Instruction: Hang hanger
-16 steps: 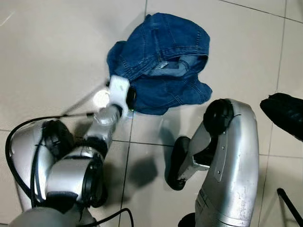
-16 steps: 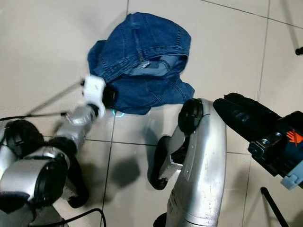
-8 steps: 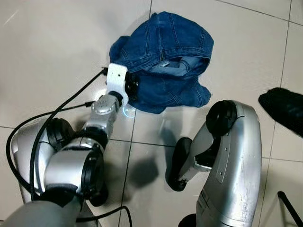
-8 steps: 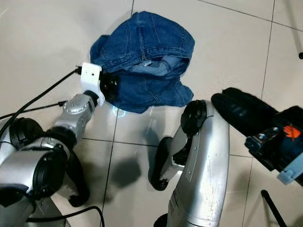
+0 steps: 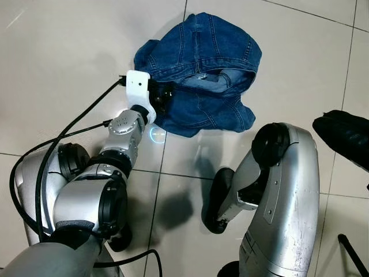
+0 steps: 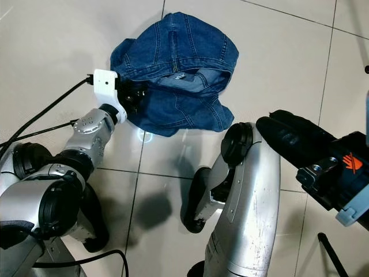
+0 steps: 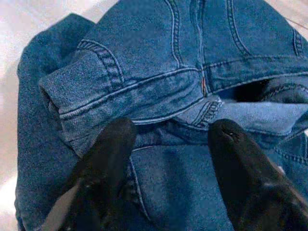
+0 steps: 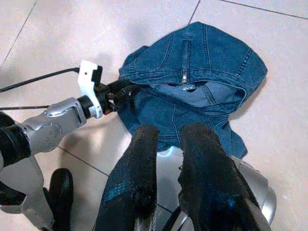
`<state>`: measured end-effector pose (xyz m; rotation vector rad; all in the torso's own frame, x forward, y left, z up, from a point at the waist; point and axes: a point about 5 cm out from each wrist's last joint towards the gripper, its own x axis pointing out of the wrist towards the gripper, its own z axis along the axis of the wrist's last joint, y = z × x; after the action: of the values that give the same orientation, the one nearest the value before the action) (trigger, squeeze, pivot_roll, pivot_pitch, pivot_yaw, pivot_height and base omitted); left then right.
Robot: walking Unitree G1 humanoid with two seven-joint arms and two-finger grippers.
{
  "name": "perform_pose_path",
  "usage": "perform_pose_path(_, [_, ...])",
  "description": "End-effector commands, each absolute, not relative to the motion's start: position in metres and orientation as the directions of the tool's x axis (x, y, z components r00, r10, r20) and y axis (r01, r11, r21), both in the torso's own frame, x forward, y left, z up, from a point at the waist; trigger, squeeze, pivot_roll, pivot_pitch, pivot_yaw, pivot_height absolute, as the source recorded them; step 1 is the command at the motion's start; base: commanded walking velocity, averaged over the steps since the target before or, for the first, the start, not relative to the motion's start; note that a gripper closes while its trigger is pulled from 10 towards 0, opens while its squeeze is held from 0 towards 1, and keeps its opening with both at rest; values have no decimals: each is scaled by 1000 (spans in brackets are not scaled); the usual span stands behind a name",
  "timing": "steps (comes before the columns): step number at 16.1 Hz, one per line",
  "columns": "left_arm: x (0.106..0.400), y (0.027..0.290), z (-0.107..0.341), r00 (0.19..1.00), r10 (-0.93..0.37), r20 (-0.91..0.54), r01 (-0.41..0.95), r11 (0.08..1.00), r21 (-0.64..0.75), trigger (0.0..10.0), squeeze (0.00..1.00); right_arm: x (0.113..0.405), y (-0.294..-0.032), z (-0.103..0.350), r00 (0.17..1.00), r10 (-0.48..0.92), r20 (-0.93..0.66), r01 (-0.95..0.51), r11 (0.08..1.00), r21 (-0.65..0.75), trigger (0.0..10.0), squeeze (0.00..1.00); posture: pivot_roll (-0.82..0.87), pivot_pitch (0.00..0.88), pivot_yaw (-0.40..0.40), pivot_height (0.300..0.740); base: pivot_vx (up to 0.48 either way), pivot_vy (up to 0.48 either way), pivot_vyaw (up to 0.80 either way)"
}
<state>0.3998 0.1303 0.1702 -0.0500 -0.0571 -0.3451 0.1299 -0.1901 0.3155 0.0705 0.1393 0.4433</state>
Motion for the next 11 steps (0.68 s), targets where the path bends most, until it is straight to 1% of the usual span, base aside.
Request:
perform_pose_path(1, [396,129,159,942,-333,28,334,942,-43,10000,1000,126,-189,314,893,433,-123,-424,901,95,10000,0,-731,800,-151,300,0,0,0])
perform_pose_path(2, [399,132,163,946,-323,19,323,946,-38,10000,616,126,-188,313,891,436,-130,-426,899,95,10000,0,-728,801,-151,300,0,0,0])
perform_pose_path(3, [400,134,165,947,-319,25,320,946,-59,10000,0,126,-188,313,888,439,-137,-429,898,96,10000,0,-726,801,-155,300,0,0,0])
perform_pose_path(4, [400,135,166,947,-318,34,320,945,-69,10000,0,126,-188,312,887,440,-138,-430,898,97,10000,0,-726,801,-155,300,0,0,0])
perform_pose_path(5, [398,135,163,943,-329,47,332,939,-91,10000,1000,126,-188,312,887,440,-139,-430,898,96,10000,0,-723,802,-154,300,0,0,0])
perform_pose_path(7, [394,133,154,936,-349,43,351,926,-137,10000,1000,125,-190,312,890,432,-145,-423,902,89,10000,0,-727,802,-154,300,0,0,0])
perform_pose_path(8, [393,136,151,944,-328,37,330,933,-147,10000,1000,125,-190,312,893,426,-147,-418,904,89,10000,0,-727,803,-154,300,0,0,0])
perform_pose_path(9, [392,144,146,962,-274,13,273,952,-137,10000,1000,125,-190,312,893,426,-144,-417,905,89,10000,0,-726,803,-157,300,0,0,0])
perform_pose_path(10, [392,150,143,973,-231,-18,227,965,-130,10000,561,125,-190,312,893,427,-142,-418,904,89,10000,0,-725,806,-161,300,0,0,0])
perform_pose_path(11, [392,153,142,976,-214,-32,208,970,-122,10000,0,125,-190,313,892,429,-141,-420,903,90,10000,0,-724,808,-162,300,0,0,0])
